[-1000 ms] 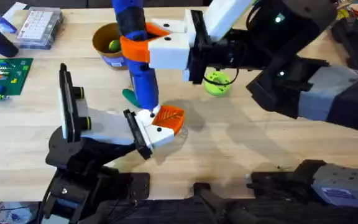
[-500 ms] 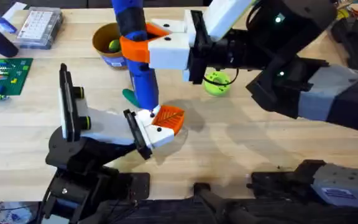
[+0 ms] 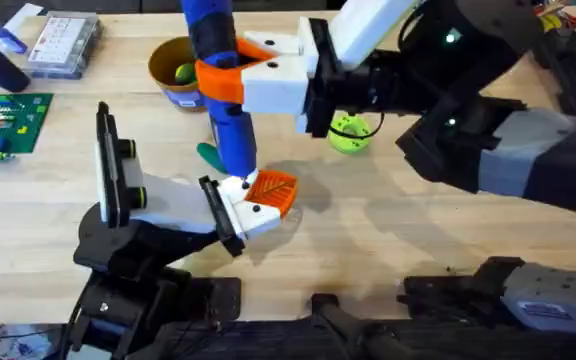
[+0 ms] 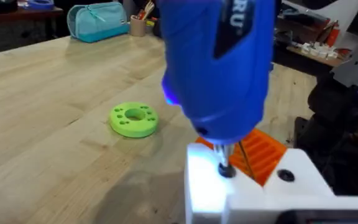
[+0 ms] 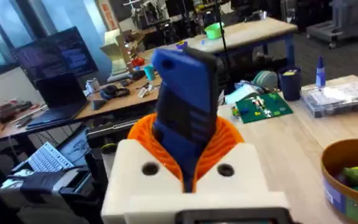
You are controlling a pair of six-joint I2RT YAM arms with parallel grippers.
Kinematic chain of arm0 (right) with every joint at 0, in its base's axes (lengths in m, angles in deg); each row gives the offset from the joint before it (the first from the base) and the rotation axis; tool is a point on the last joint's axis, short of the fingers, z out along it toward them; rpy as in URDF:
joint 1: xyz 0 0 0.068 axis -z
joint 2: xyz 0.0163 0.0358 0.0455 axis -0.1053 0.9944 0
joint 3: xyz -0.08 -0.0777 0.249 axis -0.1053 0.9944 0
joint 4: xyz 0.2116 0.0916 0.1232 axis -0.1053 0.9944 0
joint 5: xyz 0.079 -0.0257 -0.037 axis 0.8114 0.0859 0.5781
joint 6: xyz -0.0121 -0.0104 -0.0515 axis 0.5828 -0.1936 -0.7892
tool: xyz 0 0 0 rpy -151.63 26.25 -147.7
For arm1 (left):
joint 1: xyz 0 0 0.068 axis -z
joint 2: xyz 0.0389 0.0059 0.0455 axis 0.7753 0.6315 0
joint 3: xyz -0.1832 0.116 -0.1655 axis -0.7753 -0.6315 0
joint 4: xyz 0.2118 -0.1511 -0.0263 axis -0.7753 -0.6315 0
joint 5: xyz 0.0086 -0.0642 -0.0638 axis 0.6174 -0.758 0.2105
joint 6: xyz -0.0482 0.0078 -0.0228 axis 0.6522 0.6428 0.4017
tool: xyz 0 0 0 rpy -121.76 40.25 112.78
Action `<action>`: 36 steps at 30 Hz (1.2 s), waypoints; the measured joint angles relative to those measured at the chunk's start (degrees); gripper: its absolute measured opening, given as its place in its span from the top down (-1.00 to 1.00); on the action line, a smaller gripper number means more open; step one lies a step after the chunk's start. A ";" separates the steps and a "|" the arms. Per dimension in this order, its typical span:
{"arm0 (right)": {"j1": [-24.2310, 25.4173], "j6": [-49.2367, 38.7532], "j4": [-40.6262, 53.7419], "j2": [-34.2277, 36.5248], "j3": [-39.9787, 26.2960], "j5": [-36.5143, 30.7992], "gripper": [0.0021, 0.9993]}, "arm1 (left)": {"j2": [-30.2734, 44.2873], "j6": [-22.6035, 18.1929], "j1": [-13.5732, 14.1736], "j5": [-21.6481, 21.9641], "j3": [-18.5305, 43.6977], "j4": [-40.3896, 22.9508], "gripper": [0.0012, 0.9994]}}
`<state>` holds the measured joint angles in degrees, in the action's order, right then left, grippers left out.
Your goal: Pick up the gripper from the table and insert it into the empty holder that is missing its gripper. Then pick up a screw, insert it into the mounting hole, and use the screwdriver to tighten it. Finally, clean up the table by picking up the vegetable and placing it into the bucket.
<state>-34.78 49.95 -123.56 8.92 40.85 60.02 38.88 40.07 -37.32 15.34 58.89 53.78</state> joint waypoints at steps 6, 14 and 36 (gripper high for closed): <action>0.00 0.00 -2.80 0.01 0.87 1.27 0.91 | -0.01 -0.03 0.01 -0.05 0.00 0.00 0.96; 0.02 -0.14 -4.05 0.02 0.92 3.62 0.91 | 0.00 -0.03 0.02 -0.69 0.00 -0.02 0.96; -0.06 -0.66 -4.95 0.01 0.92 6.17 0.91 | 0.00 -0.05 0.07 -1.10 0.02 -0.15 0.96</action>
<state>-34.84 49.29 -128.51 8.93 41.77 66.19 38.88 40.01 -37.25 14.24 58.91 53.63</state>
